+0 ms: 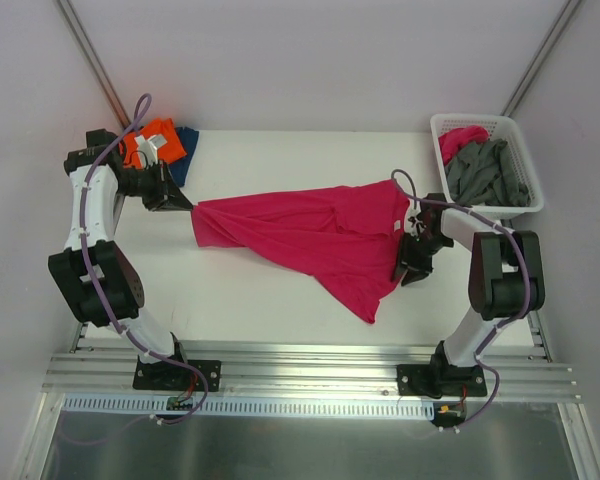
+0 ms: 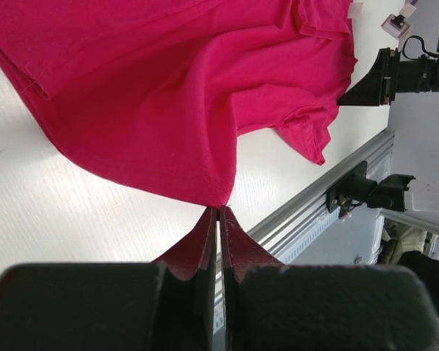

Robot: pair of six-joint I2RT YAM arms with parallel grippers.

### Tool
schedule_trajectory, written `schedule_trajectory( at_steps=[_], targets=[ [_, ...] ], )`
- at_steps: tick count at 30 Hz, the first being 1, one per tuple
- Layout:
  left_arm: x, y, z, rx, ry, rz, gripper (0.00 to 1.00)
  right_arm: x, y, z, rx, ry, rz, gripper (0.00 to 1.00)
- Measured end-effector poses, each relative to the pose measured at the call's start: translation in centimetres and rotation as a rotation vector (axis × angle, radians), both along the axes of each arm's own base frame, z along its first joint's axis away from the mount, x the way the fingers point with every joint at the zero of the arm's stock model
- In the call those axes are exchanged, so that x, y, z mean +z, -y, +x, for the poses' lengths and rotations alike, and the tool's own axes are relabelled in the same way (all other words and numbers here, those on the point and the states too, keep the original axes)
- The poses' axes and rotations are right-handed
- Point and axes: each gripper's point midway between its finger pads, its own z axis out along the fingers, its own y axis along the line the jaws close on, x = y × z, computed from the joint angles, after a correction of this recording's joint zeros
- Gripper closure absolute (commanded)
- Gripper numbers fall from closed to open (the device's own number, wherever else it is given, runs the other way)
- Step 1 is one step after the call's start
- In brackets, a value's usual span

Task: Fold and stack the t-shirts
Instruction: Fold the tshirt

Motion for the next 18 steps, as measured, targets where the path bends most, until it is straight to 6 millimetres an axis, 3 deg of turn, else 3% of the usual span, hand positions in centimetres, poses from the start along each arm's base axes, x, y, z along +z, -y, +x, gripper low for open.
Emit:
schedule_trajectory(
  at_steps=[4,7,9,18],
  targets=[
    [0.18,-0.08,0.26,0.000,0.005,0.001,1.00,-0.13,-0.21,-0.11,0.008,-0.006,0.000,0.64],
    [0.17,-0.14,0.46,0.000,0.005,0.002,1.00,-0.15,-0.44,-0.18,0.013,-0.006,0.006,0.78],
    [0.12,-0.14,0.46,0.000,0.003,0.001,1.00,-0.25,-0.54,-0.33,0.015,-0.009,0.011,0.99],
    [0.12,-0.15,0.46,0.001,0.003,0.000,1.00,0.28,-0.61,-0.26,0.011,0.010,0.016,0.99]
  ],
)
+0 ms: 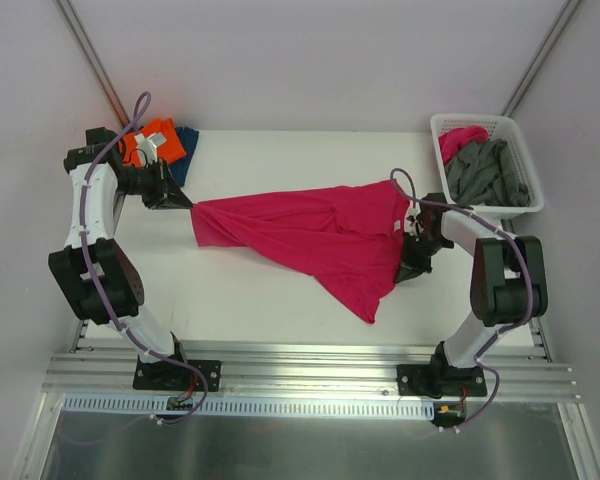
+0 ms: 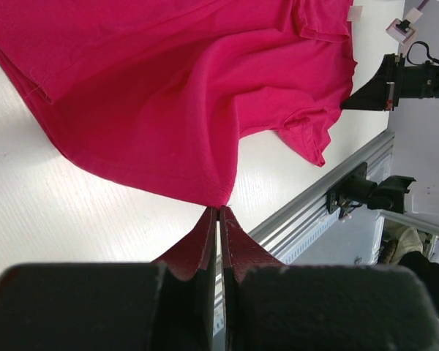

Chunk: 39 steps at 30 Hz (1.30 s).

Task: Fold and stack the t-shirts
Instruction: Fold the tshirt

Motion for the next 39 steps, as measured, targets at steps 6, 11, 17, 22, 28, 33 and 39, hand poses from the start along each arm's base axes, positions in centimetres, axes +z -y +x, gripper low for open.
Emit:
schedule_trajectory(
  at_steps=[6,11,17,22,28,33,39],
  targets=[
    [0.1,0.2,-0.1,-0.006,-0.002,-0.010,1.00,2.6,1.1,0.3,-0.043,0.090,0.007,0.99],
    [0.1,0.2,0.0,-0.015,-0.008,-0.021,1.00,4.8,2.3,0.5,-0.097,0.176,0.015,0.99],
    [0.2,0.3,-0.3,-0.037,-0.007,-0.021,1.00,5.9,2.9,-0.9,-0.134,0.222,0.030,0.99],
    [0.9,0.7,-1.5,-0.083,-0.013,-0.031,1.00,6.6,3.2,-2.1,-0.157,0.249,0.039,0.99],
    [1.9,1.0,-3.0,-0.136,0.017,-0.015,1.00,7.0,3.0,-2.7,-0.169,0.265,0.049,0.99],
    [3.0,1.2,-4.0,-0.172,0.083,0.018,1.00,7.2,2.9,-2.7,-0.183,0.265,0.064,0.99],
    [2.1,1.0,-4.2,-0.192,0.074,0.027,1.00,9.3,2.6,-0.5,-0.188,0.310,0.091,0.99]
  ],
)
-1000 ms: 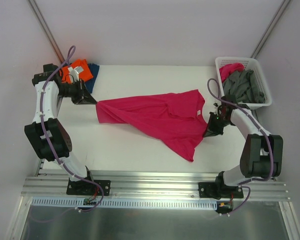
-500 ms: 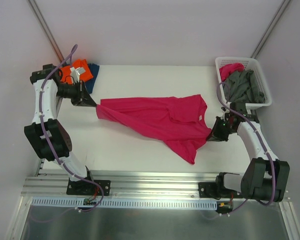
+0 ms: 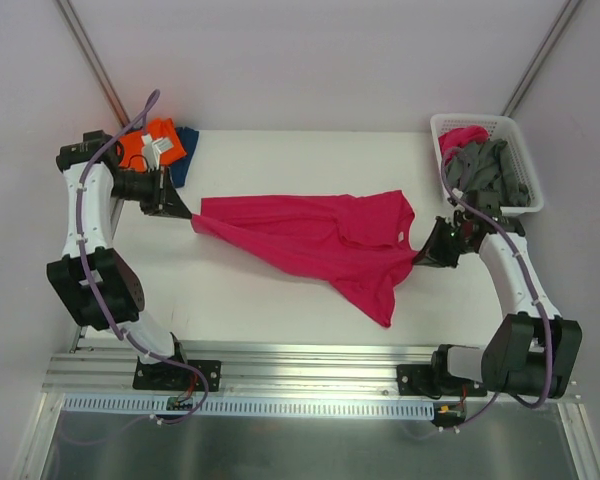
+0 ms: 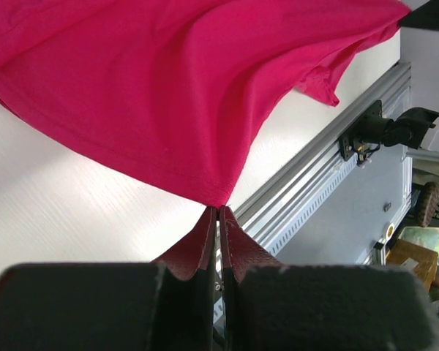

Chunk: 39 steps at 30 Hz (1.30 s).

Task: Fold and stack the t-shirts
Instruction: Fold the tshirt

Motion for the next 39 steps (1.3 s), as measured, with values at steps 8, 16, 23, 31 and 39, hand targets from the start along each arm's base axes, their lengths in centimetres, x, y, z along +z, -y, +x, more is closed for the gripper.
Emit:
schedule_trajectory(
  at_steps=[8,16,23,31,39],
  targets=[
    [-2.3,-0.6,0.8,-0.006,-0.071,0.001,1.00,4.7,-0.1,6.1,-0.011,0.145,0.039,0.99],
    [-4.9,-1.1,2.5,0.003,-0.170,-0.030,1.00,2.9,1.0,8.9,-0.058,0.079,0.056,1.00],
    [-6.5,-2.1,5.3,0.028,-0.214,-0.044,1.00,1.6,1.6,11.1,-0.070,0.052,0.055,0.99],
    [-9.6,-3.0,8.0,0.027,-0.266,-0.057,1.00,0.4,2.0,14.0,-0.069,0.058,0.049,0.96],
    [-16.0,-3.8,7.9,0.026,-0.436,-0.036,0.77,-2.7,0.6,18.2,-0.004,0.038,-0.002,0.43]
  ],
)
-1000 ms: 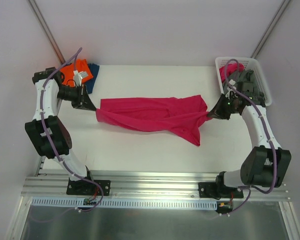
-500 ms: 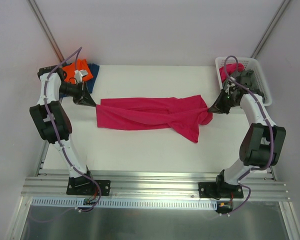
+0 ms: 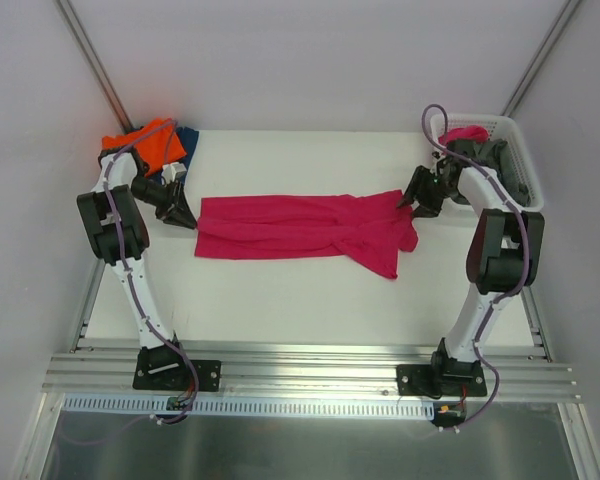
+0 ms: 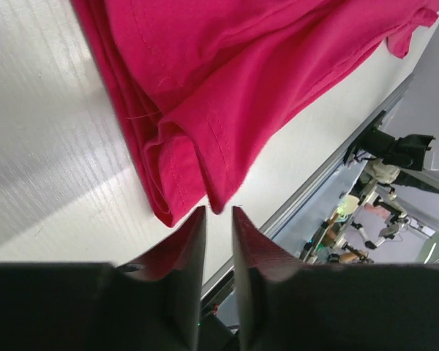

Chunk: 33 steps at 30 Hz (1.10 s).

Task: Fold and stack the t-shirts
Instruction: Fold the tshirt

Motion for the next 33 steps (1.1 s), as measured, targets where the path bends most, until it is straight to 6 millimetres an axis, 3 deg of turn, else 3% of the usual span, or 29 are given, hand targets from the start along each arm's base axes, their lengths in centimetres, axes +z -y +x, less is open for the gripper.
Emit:
schedule_trajectory(
  at_steps=[1,2,6,10,17,25,29,33],
  targets=[
    [-0.2,-0.1,-0.1,0.000,-0.009,0.006,0.65,-0.1,-0.5,0.1,0.016,0.001,-0.004,0.41],
    [-0.3,-0.1,-0.1,0.002,-0.015,0.007,0.64,-0.1,-1.0,0.2,0.029,0.002,-0.006,0.40],
    [-0.3,-0.1,-0.2,0.008,-0.025,0.013,0.67,0.0,-2.5,-0.1,0.066,0.006,-0.005,0.40],
    [-0.2,-0.1,-0.2,0.011,-0.025,0.013,0.68,0.7,-2.6,-1.0,0.061,0.015,0.005,0.48],
    [0.7,0.2,-0.4,0.007,-0.010,0.017,0.69,1.5,-3.8,-6.3,0.073,-0.013,0.039,0.55],
    [1.8,0.7,-0.5,0.007,0.010,0.007,0.68,-1.1,-7.1,-12.2,0.177,-0.130,0.040,0.53],
    [2.3,1.2,-0.6,0.006,0.016,-0.002,0.68,-1.2,-9.1,-12.9,0.246,-0.136,0.028,0.53],
    [3.2,1.9,-1.2,0.008,0.023,-0.019,0.67,-1.6,-10.8,-11.5,0.304,-0.129,0.012,0.53]
  ],
)
